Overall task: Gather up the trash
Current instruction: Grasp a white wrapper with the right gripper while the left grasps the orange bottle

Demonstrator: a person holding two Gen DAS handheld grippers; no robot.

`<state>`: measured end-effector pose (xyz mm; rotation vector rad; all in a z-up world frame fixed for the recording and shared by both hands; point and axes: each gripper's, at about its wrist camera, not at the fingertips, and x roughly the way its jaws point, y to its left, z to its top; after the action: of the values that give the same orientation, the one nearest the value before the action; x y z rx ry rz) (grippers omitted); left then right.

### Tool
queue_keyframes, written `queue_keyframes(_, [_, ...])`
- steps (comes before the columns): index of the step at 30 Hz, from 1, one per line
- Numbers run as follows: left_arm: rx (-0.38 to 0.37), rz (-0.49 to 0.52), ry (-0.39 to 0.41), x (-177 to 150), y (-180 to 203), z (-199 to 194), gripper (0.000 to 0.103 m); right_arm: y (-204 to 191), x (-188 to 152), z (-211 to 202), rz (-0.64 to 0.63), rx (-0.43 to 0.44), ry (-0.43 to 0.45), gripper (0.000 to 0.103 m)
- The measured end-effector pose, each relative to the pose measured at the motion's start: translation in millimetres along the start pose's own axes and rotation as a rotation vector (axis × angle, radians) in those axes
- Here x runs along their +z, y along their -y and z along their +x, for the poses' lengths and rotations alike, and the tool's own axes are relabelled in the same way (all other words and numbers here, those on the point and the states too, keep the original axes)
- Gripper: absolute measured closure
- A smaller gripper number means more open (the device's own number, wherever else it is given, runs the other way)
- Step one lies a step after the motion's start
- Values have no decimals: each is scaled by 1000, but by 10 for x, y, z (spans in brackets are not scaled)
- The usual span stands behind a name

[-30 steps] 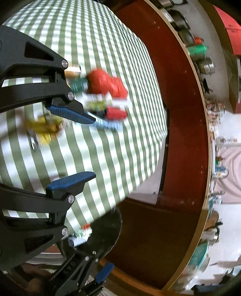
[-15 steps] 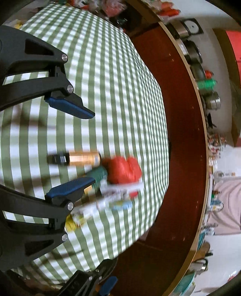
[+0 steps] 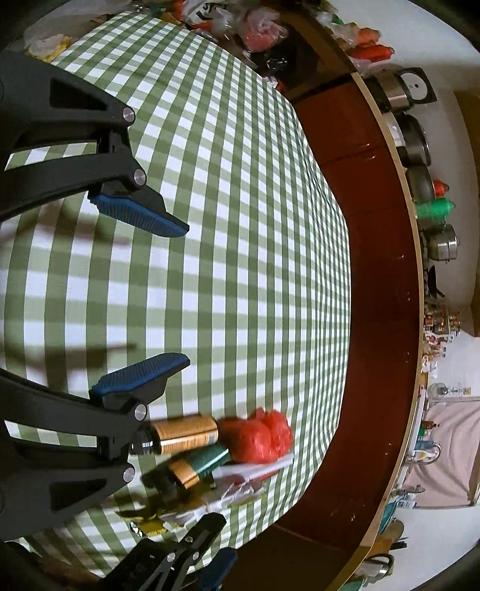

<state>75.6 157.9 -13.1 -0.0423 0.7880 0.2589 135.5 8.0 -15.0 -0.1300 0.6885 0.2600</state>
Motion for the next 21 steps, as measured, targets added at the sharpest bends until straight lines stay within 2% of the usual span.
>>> queue_keyframes(8, [-10, -26, -15, -15, -122, 89, 40, -160, 4, 143, -41, -3, -43, 57])
queue_keyframes(10, [-16, -30, -18, -13, -119, 103, 40, -178, -2, 168, -49, -5, -56, 68])
queue_keyframes(14, [-29, -31, -18, 2, -95, 115, 40, -201, 0, 180, -54, 0, -65, 84])
queue_keyframes(21, [-53, -28, -21, 12, -2, 119, 40, -174, 13, 124, -57, -5, -47, 85])
